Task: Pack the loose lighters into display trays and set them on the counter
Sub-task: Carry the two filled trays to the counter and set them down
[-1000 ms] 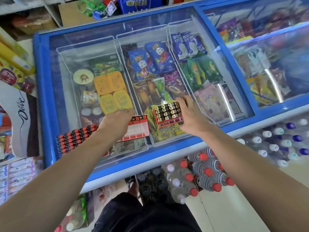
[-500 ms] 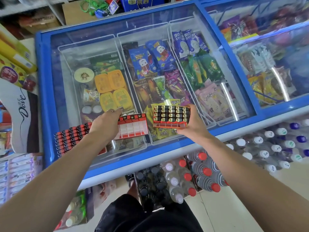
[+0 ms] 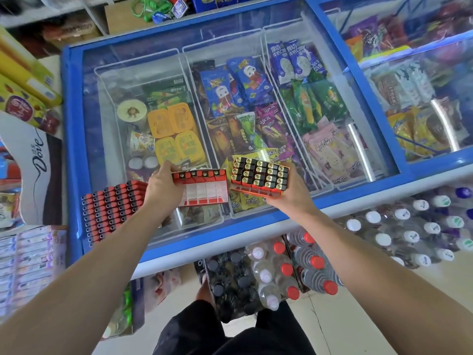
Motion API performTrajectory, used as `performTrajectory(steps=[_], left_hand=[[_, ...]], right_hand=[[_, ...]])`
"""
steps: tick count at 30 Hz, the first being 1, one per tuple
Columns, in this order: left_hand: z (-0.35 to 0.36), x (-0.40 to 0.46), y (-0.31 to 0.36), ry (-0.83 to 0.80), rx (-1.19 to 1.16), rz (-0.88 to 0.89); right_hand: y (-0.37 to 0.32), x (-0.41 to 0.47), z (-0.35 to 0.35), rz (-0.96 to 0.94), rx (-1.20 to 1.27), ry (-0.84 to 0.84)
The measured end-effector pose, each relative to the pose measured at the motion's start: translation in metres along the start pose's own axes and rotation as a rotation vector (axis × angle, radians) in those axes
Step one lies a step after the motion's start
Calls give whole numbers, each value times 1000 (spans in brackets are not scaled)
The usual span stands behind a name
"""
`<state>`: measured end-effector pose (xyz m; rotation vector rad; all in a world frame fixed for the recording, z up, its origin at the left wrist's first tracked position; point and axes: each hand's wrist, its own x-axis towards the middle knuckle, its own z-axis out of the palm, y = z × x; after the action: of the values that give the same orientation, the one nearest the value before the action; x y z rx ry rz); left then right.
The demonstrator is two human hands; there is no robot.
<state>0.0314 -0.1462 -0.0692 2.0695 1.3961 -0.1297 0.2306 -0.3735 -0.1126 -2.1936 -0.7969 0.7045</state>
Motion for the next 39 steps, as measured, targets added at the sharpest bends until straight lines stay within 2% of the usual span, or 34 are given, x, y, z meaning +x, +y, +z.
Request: performTrajectory(steps=[4, 7, 12, 19, 27, 39], left_hand=[[5, -1, 1, 28, -52, -160], [9, -1, -1, 42, -88, -164], [16, -8, 1, 4, -138, -234], [16, -8, 0, -7, -181, -229], [11, -4, -1, -14, -136, -201], [9, -16, 5, 38, -132, -179]], right_hand=[[-1, -7, -2, -20, -1, 2], [-3, -11, -4, 21, 47, -10], [-5, -11, -4, 55, 270, -23], [-4, -13, -1, 197, 478, -138], [-2, -12, 2, 255, 567, -106], [0, -14, -8, 316, 851, -160]])
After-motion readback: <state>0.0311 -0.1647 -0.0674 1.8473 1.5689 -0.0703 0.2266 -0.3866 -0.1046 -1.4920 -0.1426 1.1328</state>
